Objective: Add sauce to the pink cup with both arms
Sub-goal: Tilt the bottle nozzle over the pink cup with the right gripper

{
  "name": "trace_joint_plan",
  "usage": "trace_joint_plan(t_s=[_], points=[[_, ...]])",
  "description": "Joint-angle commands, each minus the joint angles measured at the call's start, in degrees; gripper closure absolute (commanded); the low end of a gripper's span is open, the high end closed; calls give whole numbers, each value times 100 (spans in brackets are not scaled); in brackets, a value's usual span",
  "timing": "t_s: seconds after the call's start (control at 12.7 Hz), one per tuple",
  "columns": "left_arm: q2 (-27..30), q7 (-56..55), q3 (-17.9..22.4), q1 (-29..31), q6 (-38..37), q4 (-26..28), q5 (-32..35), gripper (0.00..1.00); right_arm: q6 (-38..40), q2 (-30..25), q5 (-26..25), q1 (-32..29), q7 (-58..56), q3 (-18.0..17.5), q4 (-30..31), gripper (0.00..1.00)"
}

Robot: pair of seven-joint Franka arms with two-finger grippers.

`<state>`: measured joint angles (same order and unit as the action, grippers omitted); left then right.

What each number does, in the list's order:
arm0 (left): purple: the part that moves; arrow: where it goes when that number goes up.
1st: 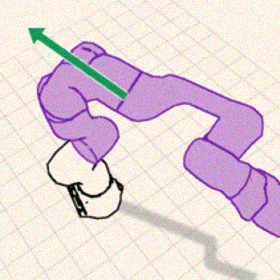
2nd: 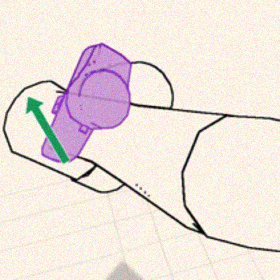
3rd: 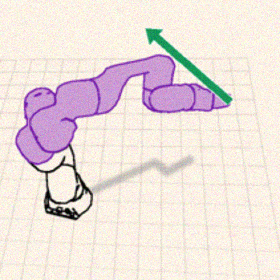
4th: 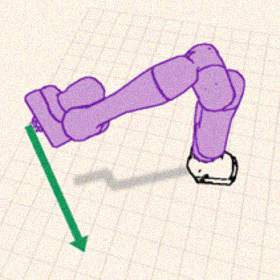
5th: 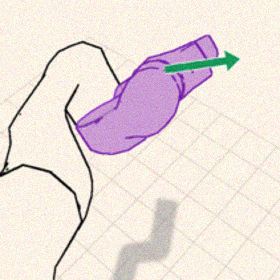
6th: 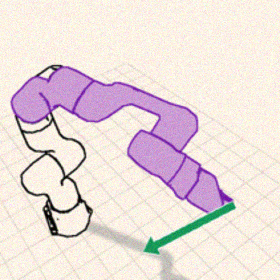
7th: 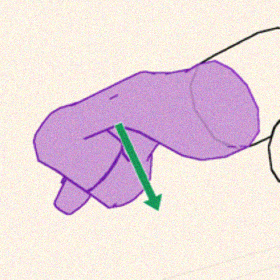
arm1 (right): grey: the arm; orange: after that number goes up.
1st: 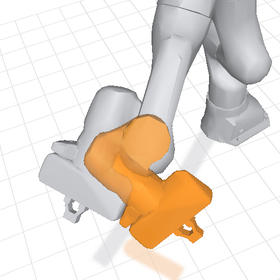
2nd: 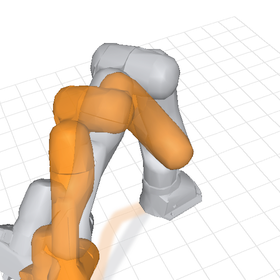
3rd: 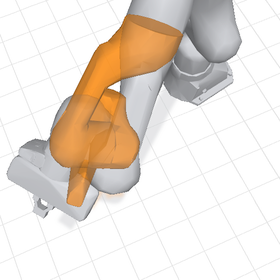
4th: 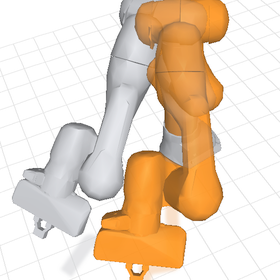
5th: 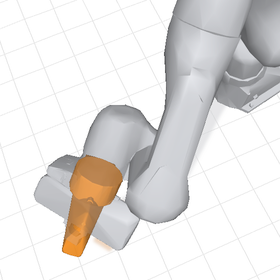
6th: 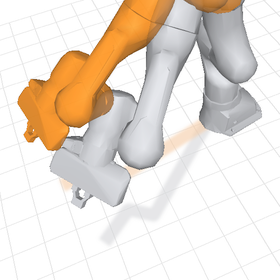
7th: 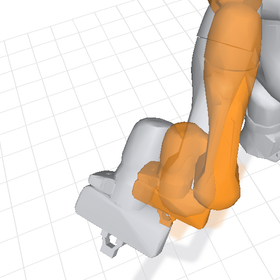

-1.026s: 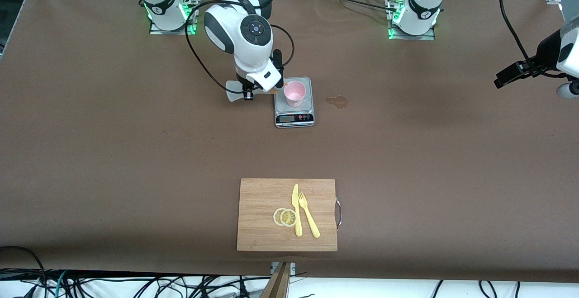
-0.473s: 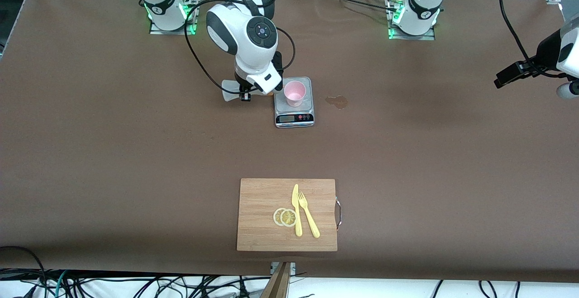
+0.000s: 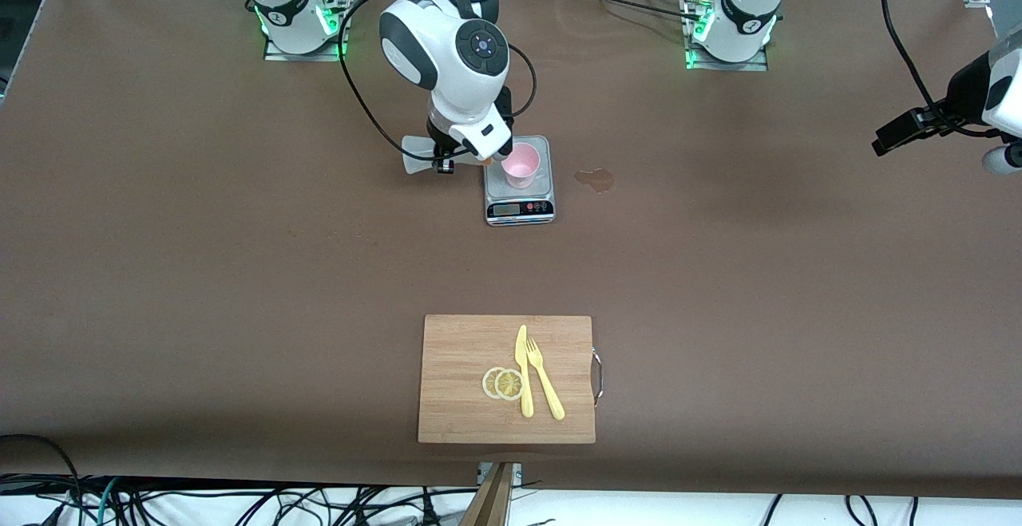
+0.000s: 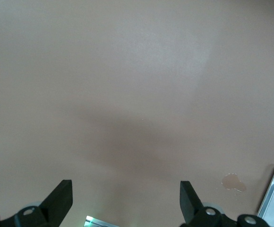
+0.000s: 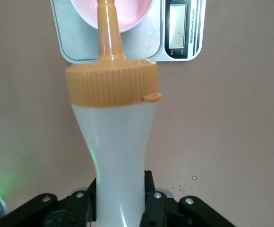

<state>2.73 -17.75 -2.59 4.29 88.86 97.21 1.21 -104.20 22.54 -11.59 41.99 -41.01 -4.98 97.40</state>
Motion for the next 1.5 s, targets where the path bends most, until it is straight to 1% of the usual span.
trace_joint_plan(t_s=[0.0, 0.24, 0.47, 0.87, 1.42], points=[[-54, 105, -22, 54, -9, -123, -130, 0, 181, 58, -159, 46, 172, 6, -187, 65], [-80, 105, -22, 54, -9, -123, -130, 0, 505, 66, -256, 63, 269, -3, -300, 65], [-89, 105, -22, 54, -9, -132, -130, 0, 611, 66, -283, 133, 382, 6, -362, 65], [-89, 105, -22, 54, -9, -132, -130, 0, 1033, 137, -371, 222, 603, 6, -617, 65], [-89, 105, -22, 54, -9, -132, -130, 0, 1042, 216, -450, 283, 752, 6, -626, 65]])
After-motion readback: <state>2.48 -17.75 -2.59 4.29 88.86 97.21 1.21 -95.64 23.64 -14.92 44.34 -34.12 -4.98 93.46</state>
